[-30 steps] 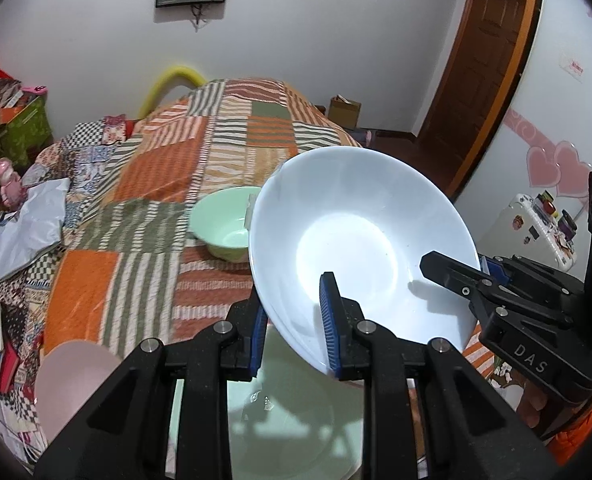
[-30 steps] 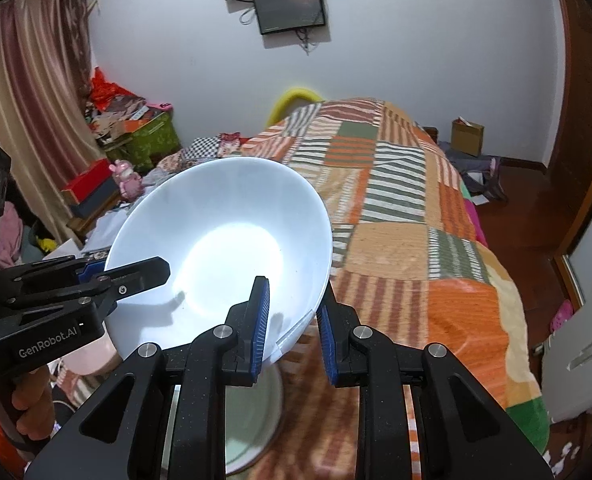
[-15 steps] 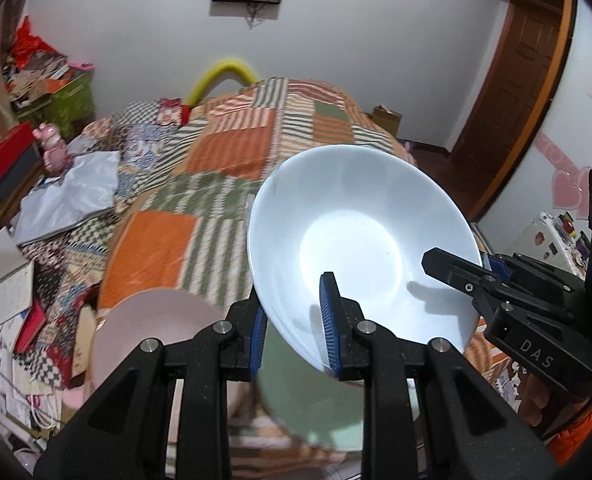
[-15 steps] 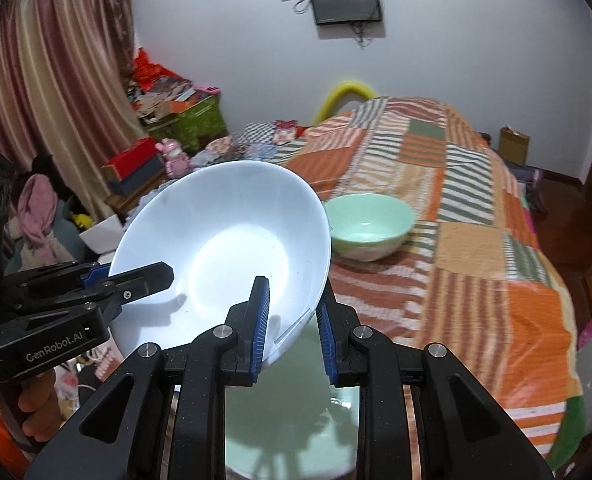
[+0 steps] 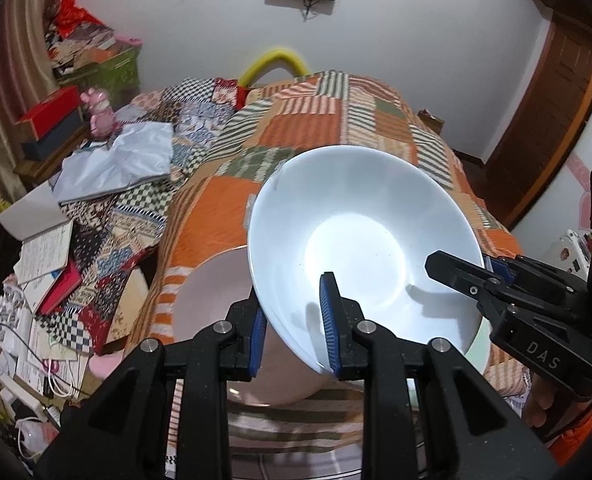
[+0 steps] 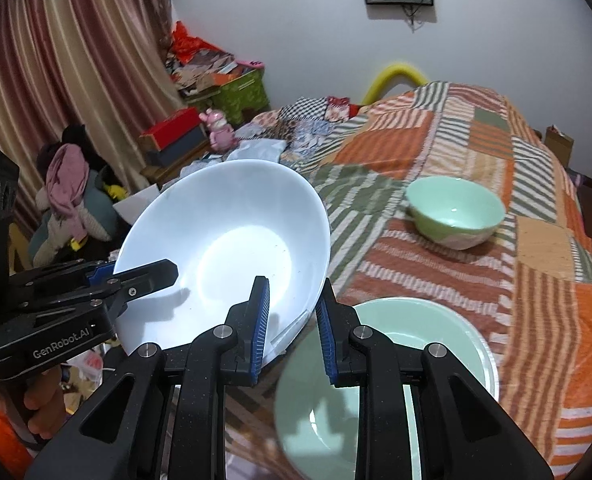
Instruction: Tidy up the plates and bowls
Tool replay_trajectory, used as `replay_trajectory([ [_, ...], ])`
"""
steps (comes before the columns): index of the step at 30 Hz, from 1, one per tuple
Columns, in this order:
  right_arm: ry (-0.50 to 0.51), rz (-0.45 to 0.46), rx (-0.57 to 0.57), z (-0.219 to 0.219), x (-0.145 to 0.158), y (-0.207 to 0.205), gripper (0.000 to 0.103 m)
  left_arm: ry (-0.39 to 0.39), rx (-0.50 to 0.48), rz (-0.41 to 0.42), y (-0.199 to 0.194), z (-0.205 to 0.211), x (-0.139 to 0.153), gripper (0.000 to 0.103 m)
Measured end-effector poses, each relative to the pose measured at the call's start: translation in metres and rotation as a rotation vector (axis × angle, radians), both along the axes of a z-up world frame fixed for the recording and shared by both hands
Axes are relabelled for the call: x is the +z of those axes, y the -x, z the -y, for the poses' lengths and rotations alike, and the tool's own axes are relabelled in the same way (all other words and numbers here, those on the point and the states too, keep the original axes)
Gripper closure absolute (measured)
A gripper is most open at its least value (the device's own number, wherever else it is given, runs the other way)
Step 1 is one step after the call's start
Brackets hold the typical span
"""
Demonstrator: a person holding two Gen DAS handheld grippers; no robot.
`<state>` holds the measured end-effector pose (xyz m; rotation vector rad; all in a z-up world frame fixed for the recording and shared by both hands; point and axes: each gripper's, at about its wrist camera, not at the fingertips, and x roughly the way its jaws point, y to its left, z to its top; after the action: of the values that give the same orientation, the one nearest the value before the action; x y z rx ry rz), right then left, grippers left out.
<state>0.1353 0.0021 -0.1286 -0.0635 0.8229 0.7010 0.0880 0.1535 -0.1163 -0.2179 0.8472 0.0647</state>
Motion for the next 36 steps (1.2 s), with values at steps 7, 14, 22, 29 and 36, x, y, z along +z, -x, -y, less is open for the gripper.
replay_trajectory([
  [7, 0.018, -0.040, 0.026, -0.020, -0.014, -0.001, 0.082, 0.011, 0.028, -0.042, 0.003, -0.020, -0.020, 0.078],
  [14, 0.059, -0.087, 0.051, -0.040, -0.034, -0.003, 0.082, 0.022, 0.050, -0.108, 0.003, -0.035, -0.046, 0.078],
  [22, 0.086, -0.142, 0.076, -0.050, -0.052, -0.005, 0.082, 0.047, 0.062, -0.159, 0.003, -0.047, -0.072, 0.078],
  [29, 0.105, -0.164, 0.092, -0.055, -0.061, -0.007, 0.082, 0.065, 0.064, -0.183, 0.002, -0.053, -0.084, 0.078],
  [36, 0.114, -0.170, 0.112, -0.058, -0.062, -0.007, 0.082, 0.064, 0.083, -0.172, 0.001, -0.056, -0.087, 0.078],
])
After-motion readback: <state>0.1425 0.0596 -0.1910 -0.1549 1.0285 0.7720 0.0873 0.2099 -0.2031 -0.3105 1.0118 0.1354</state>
